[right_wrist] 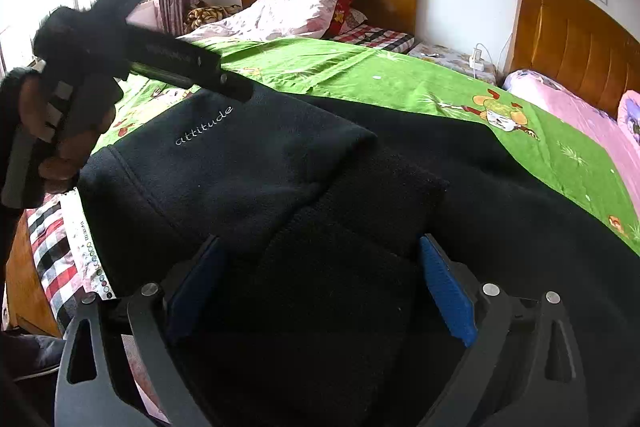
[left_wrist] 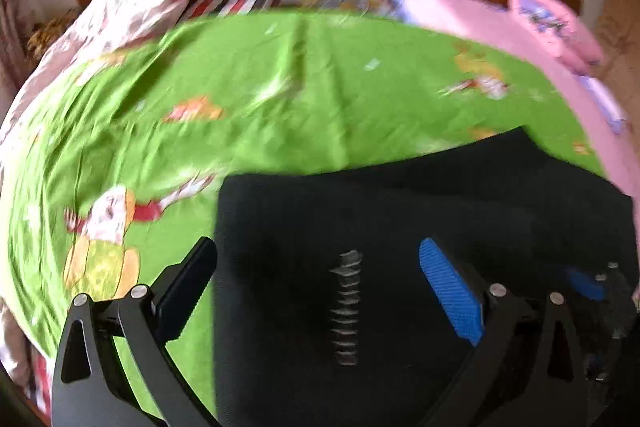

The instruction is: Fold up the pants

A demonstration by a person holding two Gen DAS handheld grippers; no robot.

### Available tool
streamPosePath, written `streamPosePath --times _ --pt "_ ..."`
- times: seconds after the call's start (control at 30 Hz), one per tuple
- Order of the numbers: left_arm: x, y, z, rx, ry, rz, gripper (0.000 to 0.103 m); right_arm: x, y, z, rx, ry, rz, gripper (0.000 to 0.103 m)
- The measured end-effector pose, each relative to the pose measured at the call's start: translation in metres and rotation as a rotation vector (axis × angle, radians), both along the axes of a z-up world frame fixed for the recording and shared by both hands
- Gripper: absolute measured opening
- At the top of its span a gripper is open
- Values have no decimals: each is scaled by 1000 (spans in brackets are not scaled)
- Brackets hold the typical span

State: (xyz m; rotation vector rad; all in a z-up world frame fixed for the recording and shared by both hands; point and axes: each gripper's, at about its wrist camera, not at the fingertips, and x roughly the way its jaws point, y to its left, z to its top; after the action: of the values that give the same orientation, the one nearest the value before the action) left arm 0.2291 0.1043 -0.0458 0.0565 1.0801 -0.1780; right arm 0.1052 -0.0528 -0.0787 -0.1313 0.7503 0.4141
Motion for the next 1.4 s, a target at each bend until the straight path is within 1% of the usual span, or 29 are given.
streamPosePath --times 0.03,0.07,0.1,0.13,0.17,0.2,0.23,0.3,0.37,0.4,0.47,0.5,0.53,0.57,0.6,0.63,0.67,0.7,0.77,0.83,0.9,0.97,1.07,1.1,1.2,1.27,1.3,1.33,1.4 --pt "3 5 -16 18 66 6 102 0 0 0 2 3 1 93" --pt "3 12 -23 -33 83 9 102 1 0 1 4 8 2 93" --pt "1 24 -23 -94 69 30 102 1 0 1 8 13 2 93" --pt "-4 29 -18 -110 49 43 101 0 -1 3 8 9 -4 93" --pt "-11 32 -11 -105 0 54 101 -3 -2 6 6 -5 -9 93" --pt "-26 34 3 -87 -92 60 101 -8 -3 10 7 -25 -12 93" --pt "-37 33 10 -79 -137 54 101 -15 -5 14 9 -42 -19 93" --pt "-65 27 24 -72 -205 26 101 -26 -11 19 13 -64 -34 93" --pt "-89 16 30 -63 -255 -21 101 -38 -23 21 18 -68 -55 93" --pt "-102 6 27 -26 -270 -66 101 -41 -29 20 14 -57 -68 93" --pt "-111 -14 14 59 -262 -96 101 -50 -42 12 -6 -24 -98 93" --pt "-113 -23 3 101 -249 -113 101 -55 -51 5 -1 1 -106 95" --pt "-115 -27 -7 126 -234 -120 102 -58 -58 0 2 18 -116 95" --pt "-114 -29 -13 136 -237 -116 102 -61 -64 -5 4 34 -130 95" --pt "-115 -29 -11 128 -245 -104 102 -65 -71 -8 17 45 -138 95" --pt "-116 -30 -12 132 -233 -101 101 -72 -80 -9 44 50 -148 95" --pt "-117 -32 -7 144 -228 -99 101 -81 -90 -7 57 36 -163 95" --pt "-122 -36 1 151 -248 -103 101 -88 -97 -5 64 23 -174 95" --pt "-125 -43 12 128 -287 -131 101 -106 -122 3 110 -16 -231 95" --pt "-133 -60 28 90 -312 -185 101 -123 -153 10 189 -41 -298 95" --pt "-143 -87 37 79 -330 -255 101 -141 -180 15 252 -59 -358 95" --pt "-144 -110 38 78 -332 -302 101 -161 -208 17 293 -70 -423 95" --pt "-141 -150 30 104 -333 -357 101 -179 -237 18 334 -61 -497 95" --pt "-139 -158 26 106 -328 -369 101 -186 -246 17 350 -59 -521 95" --pt "-127 -180 -3 141 -274 -389 101 -202 -272 5 415 -34 -588 95" --pt "-116 -183 -24 158 -221 -380 102 -205 -284 -6 455 -10 -633 95" --pt "-112 -177 -28 101 -220 -362 102 -205 -293 -12 480 -2 -657 95" --pt "-109 -176 -30 73 -202 -356 102 -204 -297 -15 500 -2 -666 95" --pt "-107 -175 -30 64 -184 -358 102 -199 -307 -22 555 -1 -675 95"
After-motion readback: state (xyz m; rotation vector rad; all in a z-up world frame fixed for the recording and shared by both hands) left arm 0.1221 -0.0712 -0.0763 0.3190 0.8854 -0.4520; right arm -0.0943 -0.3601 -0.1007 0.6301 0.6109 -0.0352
